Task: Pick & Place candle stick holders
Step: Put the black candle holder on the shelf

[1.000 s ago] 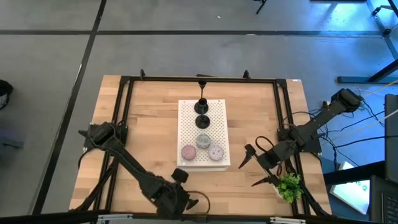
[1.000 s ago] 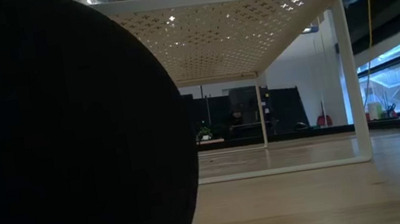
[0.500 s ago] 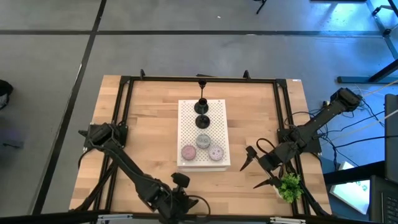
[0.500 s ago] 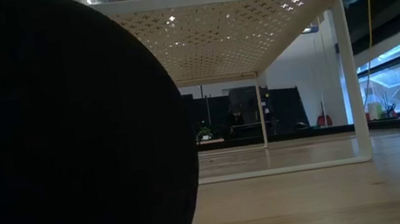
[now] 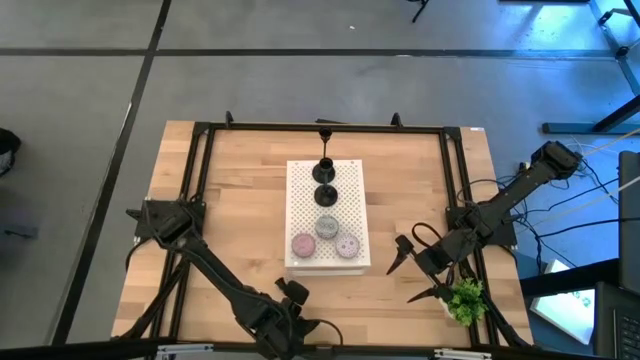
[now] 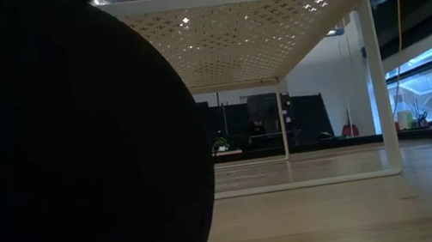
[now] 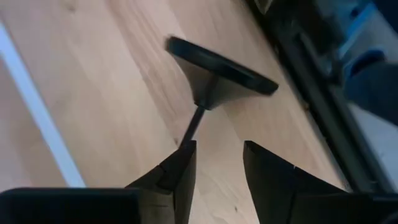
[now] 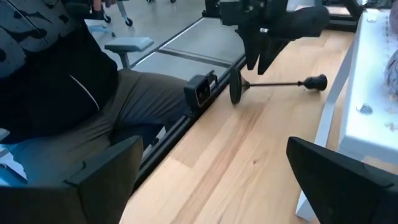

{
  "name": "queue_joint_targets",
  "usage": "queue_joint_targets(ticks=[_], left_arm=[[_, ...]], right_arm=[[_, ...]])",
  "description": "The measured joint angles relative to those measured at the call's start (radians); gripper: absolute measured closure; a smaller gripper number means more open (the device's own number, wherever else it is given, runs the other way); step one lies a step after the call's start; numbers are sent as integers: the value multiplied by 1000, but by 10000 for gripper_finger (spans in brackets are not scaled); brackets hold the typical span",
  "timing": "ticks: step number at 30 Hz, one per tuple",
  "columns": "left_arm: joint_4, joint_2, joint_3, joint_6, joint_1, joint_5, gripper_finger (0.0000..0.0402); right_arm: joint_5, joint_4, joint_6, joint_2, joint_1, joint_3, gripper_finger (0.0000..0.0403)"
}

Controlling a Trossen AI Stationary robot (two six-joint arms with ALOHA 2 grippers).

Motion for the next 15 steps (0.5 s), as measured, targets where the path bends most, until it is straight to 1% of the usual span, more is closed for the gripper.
queue_joint_targets(ticks=[5,9,13,15], left_arm=[[-16,47,0,21,5,0,271],[-45,48,6,0,6,0,273],[-99,48,40,-39,2,3,272],[-116,48,49,-35,0,-18,272]], right_arm=[[7,2,5,0,3,-7,3],[7,9,7,0,3,-7,3],[7,9,7,0,3,-7,3],[7,8,7,0,3,-7,3]])
